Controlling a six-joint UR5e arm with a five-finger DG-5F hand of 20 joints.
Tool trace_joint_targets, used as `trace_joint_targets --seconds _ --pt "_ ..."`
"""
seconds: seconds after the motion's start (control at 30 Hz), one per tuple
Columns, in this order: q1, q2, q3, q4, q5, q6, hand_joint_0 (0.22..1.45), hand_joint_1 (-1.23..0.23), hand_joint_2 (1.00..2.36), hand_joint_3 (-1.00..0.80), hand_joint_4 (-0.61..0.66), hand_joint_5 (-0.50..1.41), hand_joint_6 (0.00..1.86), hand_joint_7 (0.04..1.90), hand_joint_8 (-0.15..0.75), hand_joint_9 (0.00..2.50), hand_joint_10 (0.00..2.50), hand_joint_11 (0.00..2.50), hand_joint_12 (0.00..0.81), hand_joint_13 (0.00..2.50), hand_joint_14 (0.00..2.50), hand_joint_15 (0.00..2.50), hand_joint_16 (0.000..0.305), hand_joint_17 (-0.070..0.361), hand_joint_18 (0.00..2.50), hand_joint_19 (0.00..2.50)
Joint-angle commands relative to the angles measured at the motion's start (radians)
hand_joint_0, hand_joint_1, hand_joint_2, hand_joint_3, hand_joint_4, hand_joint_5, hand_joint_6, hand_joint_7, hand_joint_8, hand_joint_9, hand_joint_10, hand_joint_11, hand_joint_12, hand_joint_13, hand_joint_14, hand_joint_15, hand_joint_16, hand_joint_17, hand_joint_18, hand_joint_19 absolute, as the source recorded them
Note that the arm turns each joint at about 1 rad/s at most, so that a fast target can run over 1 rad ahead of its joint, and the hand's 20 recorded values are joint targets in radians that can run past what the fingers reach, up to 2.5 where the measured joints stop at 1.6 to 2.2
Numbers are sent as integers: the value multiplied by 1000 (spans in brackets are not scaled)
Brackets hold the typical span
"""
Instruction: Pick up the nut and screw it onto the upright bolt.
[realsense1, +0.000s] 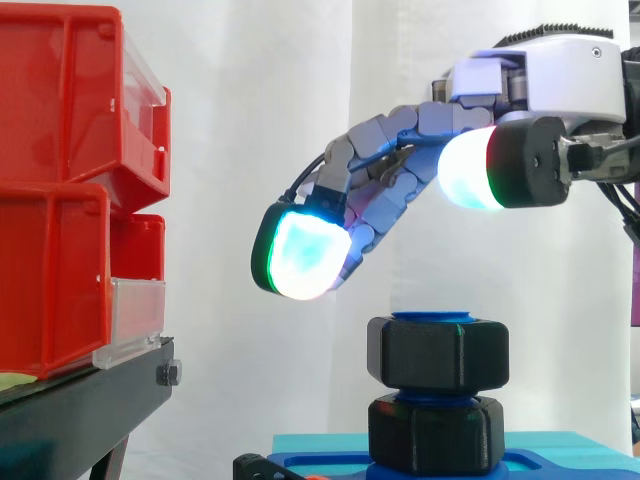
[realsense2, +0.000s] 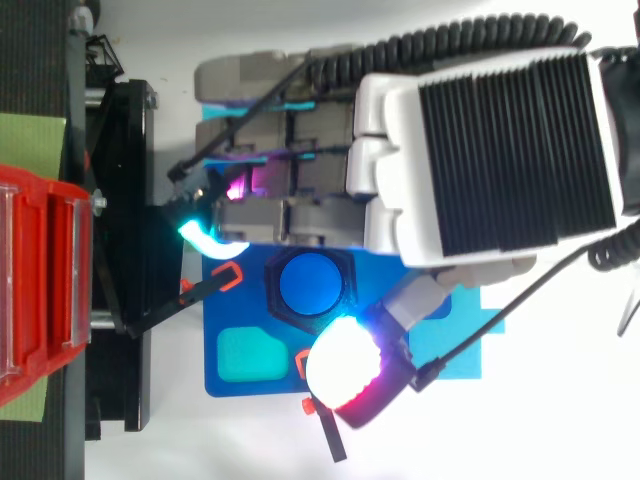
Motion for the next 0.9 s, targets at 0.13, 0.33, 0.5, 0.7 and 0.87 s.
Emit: trace_joint_targets --seconds 0.13,0.33,0.5,0.7,0.87 --pt "31 0 -26 -6 26 19 510 -119 1000 -500 212 -111 502 732 215 635 0 0 267 488 0 0 28 63 137 0" --pt "37 0 -27 -54 25 21 511 -119 1000 -500 224 -105 503 815 223 631 0 0 271 487 0 0 28 63 135 0" --pt "35 0 -26 -58 22 21 518 -126 1000 -500 252 -81 505 1009 241 660 0 0 262 517 0 0 26 58 141 0" --pt "29 0 -26 -54 22 19 527 -147 1000 -500 195 -64 505 1204 247 696 0 0 248 551 0 0 21 48 169 0" --pt "24 0 -26 -54 20 19 531 -154 1000 -500 153 -55 505 1285 257 718 0 0 242 565 0 0 20 45 181 0"
